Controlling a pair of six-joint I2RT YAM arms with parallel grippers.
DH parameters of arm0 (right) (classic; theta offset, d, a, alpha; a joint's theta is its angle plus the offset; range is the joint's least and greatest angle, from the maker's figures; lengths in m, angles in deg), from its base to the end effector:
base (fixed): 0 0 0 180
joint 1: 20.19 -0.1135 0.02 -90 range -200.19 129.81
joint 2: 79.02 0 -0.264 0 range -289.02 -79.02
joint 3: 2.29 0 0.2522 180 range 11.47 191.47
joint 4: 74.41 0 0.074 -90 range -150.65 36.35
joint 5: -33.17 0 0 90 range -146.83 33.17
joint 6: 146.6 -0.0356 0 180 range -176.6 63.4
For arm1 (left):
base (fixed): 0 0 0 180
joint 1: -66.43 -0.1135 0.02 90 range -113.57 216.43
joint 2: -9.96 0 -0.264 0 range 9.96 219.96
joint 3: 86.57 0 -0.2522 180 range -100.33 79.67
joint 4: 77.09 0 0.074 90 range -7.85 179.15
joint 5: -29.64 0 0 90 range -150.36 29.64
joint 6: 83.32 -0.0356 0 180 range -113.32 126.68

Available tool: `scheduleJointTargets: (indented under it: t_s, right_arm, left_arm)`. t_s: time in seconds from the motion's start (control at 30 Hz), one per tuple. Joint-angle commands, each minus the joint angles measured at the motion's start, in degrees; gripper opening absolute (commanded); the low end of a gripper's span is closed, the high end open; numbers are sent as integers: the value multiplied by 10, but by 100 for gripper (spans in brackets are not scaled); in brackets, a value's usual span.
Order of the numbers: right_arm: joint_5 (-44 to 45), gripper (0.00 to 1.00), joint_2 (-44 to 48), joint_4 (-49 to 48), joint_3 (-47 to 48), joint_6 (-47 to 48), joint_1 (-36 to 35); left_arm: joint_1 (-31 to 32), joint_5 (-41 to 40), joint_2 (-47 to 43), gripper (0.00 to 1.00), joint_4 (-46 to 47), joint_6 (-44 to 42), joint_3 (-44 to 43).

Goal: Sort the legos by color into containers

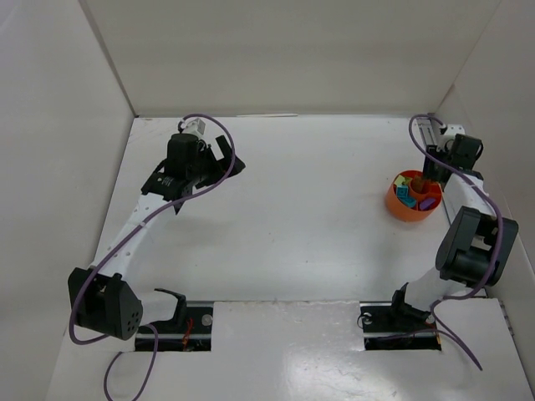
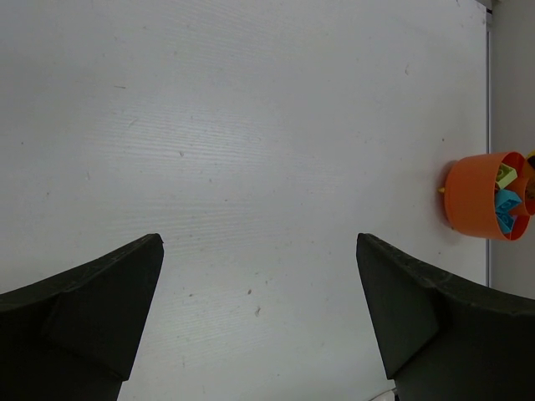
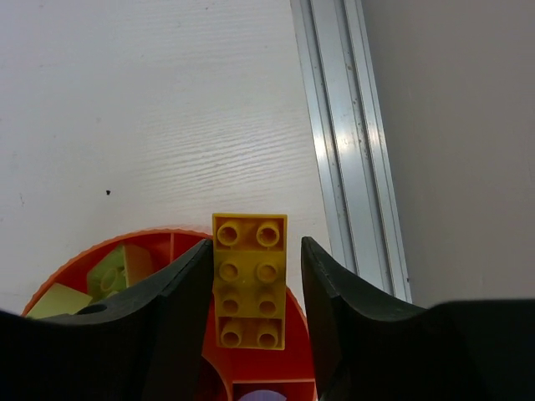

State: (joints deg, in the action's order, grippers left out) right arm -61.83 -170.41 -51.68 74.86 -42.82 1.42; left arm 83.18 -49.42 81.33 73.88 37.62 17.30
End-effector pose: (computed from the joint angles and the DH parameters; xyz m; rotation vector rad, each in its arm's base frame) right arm 0.3343 -0.1291 0.2496 0.1035 2.2218 -0.2447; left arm 0.2722 -0.0890 0.3398 -0.1278 2.0565 -0.7173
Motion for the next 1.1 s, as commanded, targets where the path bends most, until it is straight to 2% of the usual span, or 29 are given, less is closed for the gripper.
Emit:
scheduleJointTargets:
  t_s: [0.0, 0.3, 0.53, 0.73, 0.93, 1.07]
  right_arm:
    - [-7, 51, 27, 17, 5, -3, 6]
    - [-25, 52, 53, 27, 5, -3, 6]
    - [-78, 55, 84, 39, 10, -3, 6]
    - [-67, 56, 110, 51, 16, -3, 6]
    - [-62, 65, 173, 57, 28, -3, 6]
    - [-113, 72, 224, 63, 20, 8, 6]
  left_arm:
    - [-1, 2, -21, 100, 16, 3, 2]
    - [-1, 2, -21, 100, 16, 3, 8]
    - [-1, 13, -21, 100, 21, 3, 8]
    - [-1, 18, -16, 100, 26, 3, 8]
    - [-1, 18, -40, 100, 26, -3, 8]
    - [-1, -3, -74, 100, 14, -8, 13]
